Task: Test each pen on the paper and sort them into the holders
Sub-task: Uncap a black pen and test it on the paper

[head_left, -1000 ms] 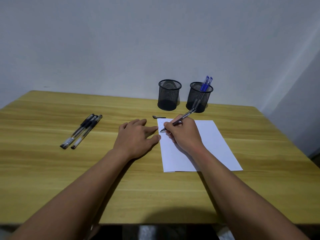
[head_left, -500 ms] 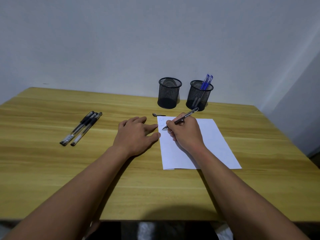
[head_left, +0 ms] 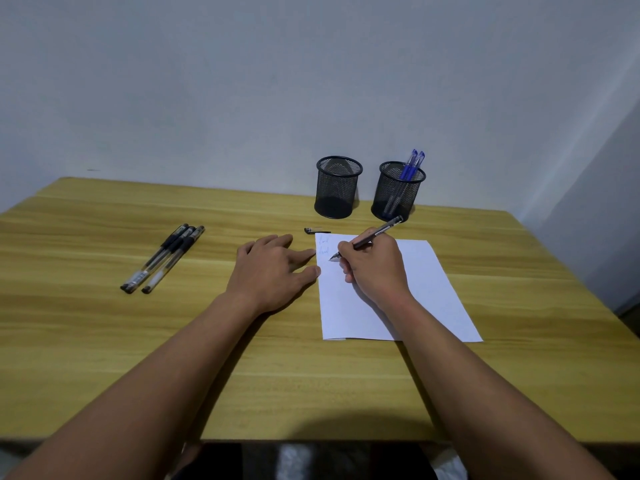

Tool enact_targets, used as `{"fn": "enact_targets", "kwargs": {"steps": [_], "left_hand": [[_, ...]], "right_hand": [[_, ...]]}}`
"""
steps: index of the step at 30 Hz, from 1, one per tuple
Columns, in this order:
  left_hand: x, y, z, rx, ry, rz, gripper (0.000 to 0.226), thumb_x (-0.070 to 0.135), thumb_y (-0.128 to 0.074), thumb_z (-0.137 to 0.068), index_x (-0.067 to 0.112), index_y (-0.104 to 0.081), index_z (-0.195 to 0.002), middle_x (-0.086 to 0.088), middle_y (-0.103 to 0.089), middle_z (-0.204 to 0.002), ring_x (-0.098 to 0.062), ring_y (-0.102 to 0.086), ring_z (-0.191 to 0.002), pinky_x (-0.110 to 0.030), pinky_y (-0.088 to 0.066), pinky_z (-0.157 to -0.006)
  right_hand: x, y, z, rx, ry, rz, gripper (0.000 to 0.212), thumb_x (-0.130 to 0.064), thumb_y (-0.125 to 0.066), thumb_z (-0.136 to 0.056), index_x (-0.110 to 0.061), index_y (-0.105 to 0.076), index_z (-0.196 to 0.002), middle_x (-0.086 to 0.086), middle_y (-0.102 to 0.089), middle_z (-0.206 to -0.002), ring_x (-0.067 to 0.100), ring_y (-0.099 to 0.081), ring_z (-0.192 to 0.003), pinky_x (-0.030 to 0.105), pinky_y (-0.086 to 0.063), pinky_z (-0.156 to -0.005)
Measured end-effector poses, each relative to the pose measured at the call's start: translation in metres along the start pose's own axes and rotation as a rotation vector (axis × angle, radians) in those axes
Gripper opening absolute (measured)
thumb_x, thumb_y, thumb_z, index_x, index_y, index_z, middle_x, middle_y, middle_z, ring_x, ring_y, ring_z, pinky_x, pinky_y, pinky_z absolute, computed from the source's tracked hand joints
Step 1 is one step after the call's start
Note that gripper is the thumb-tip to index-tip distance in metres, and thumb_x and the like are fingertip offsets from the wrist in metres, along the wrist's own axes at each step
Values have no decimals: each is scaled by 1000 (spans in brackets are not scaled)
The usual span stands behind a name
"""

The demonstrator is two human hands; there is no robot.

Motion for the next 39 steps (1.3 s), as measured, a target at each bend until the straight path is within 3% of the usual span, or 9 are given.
{"fn": "enact_targets", "kwargs": {"steps": [7, 12, 15, 18, 24, 27, 32, 36, 39], "left_hand": [[2, 1, 1, 7, 8, 8, 48, 66, -43, -91, 52, -52, -136, 2, -37, -158, -19, -23, -148, -46, -16, -115], [2, 0, 1, 38, 29, 59, 47, 65, -51, -86, 49, -60, -129, 5, -46, -152, -18, -32, -144, -47, -22, -112], [6, 6, -5, 173, 64, 209, 35, 56, -53, -81, 41, -73, -105, 14, -67, -123, -18, -54, -122, -46, -36, -104], [8, 13, -23, 281, 150, 313, 23, 40, -53, -83, 32, -71, -94, 9, -73, -95, -23, -64, -98, -42, -45, -92], [5, 5, -67, 148, 191, 138, 32, 46, -51, -95, 34, -69, -118, 0, -69, -123, -31, -53, -121, -47, -35, -99], [6, 3, -74, 161, 170, 84, 26, 42, -51, -97, 37, -73, -111, 3, -71, -116, -29, -53, -118, -46, -34, -95], [2, 11, -73, 253, 144, 171, 19, 34, -54, -98, 34, -72, -103, 8, -73, -96, -23, -58, -105, -40, -31, -86], [6, 26, -65, 321, 57, 348, 13, 30, -59, -96, 32, -71, -98, 16, -72, -93, -16, -63, -97, -45, -44, -95], [16, 40, -61, 336, -21, 436, 10, 28, -64, -93, 33, -73, -93, 20, -69, -83, -14, -65, -91, -50, -47, -92]], "right_hand": [[2, 1, -1, 24, -27, 25, 14, -18, -66, -91, -5, -69, -86, 7, -73, -69, 12, -66, -50, 18, -51, -49], [3, 1, -3, 58, -86, -99, 17, -23, -67, -90, -7, -70, -91, 11, -74, -75, 20, -67, -57, 27, -56, -52], [0, 4, -5, 101, -120, -187, 17, -25, -69, -91, -9, -70, -96, 10, -73, -79, 21, -64, -62, 29, -52, -50], [-6, 11, -6, 115, -116, -251, 13, -21, -69, -91, -9, -69, -96, 8, -71, -80, 20, -61, -63, 32, -54, -53], [-13, 16, -19, 102, -128, -342, 12, -17, -65, -88, -6, -70, -86, 3, -67, -68, 19, -57, -55, 36, -51, -58], [-17, 16, -23, 86, -116, -378, 13, -12, -65, -92, -8, -70, -81, 3, -66, -65, 18, -56, -55, 34, -51, -56], [-23, 18, -25, 4, -87, -393, 11, -18, -67, -97, -11, -71, -90, 3, -69, -76, 13, -60, -60, 33, -54, -55], [-31, 18, -28, -43, -100, -503, 6, -15, -70, -96, -15, -71, -90, 2, -72, -90, 13, -68, -82, 27, -58, -58], [-41, 21, -27, -40, -99, -616, 3, -12, -70, -95, -13, -71, -93, 5, -72, -92, 14, -69, -86, 25, -60, -61]]}}
Point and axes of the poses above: each hand's wrist, its own z-axis away from the middle knuckle, its own y-axis out of the back of the hand, x = y × z, the point moved 2 cm from there along -z, towards the middle knuckle
